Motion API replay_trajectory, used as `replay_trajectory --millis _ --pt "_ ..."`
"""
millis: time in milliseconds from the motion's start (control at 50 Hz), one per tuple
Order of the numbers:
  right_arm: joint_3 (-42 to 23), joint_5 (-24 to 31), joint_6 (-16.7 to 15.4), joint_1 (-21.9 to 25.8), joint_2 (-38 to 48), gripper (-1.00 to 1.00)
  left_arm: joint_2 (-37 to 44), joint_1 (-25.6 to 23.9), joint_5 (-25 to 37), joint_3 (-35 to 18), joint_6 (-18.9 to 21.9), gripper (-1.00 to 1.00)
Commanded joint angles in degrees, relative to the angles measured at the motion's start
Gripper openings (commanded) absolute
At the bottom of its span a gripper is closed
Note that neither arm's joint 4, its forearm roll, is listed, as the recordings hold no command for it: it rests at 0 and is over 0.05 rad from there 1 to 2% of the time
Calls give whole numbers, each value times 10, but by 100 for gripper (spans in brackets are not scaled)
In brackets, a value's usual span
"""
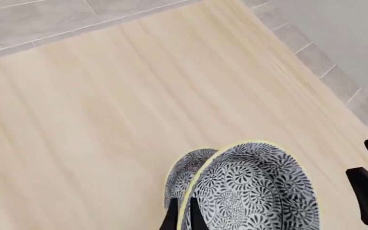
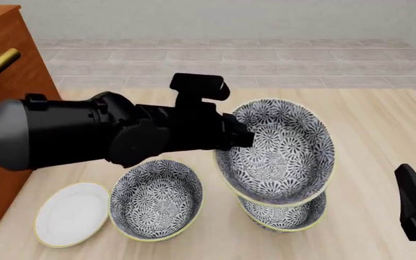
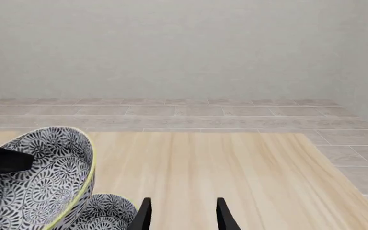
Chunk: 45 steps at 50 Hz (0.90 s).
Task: Stack the bowl at the front on the bowl in the middle.
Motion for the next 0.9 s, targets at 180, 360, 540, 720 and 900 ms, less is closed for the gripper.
replay_trajectory --millis 180,360,540,720,900 --pt "0 0 0 0 0 100 18 -22 -6 -9 5 -100" --pt "0 0 0 0 0 100 30 -26 -11 -10 4 -100" --pt "0 0 0 0 0 100 40 -30 -18 -8 0 -100" --pt "0 0 0 0 0 100 54 -38 -27 -2 -2 -100" --pt "0 0 0 0 0 100 63 -38 -35 3 -1 -100"
